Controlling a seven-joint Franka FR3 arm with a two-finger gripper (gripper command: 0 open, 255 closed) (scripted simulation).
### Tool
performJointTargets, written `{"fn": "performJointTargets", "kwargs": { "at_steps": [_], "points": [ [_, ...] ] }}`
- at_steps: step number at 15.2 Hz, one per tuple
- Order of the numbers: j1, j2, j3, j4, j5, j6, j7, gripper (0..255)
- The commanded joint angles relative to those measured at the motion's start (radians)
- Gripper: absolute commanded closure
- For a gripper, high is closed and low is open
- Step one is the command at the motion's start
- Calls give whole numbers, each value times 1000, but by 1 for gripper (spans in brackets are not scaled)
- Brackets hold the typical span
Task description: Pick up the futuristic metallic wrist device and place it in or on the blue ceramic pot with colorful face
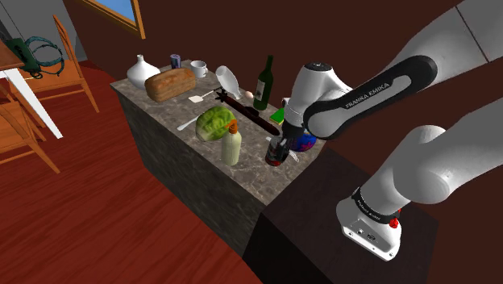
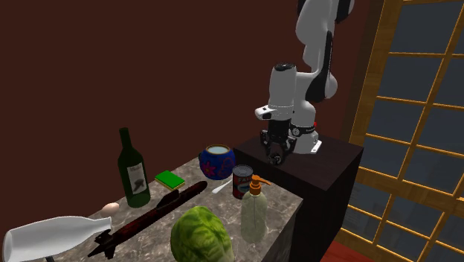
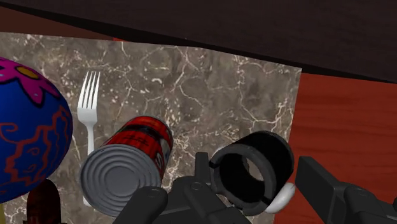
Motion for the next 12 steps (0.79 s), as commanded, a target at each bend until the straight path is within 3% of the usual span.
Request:
{"fn": "performJointTargets", "kwargs": {
  "at_steps": [1,10,12],
  "points": [
    [1,-36,-2,5,1,-43,-2,255],
    [5,-170,-11,46,1,-218,-4,255],
    [-36,-165,-54,52,-30,-218,-60,255]
  ]
}}
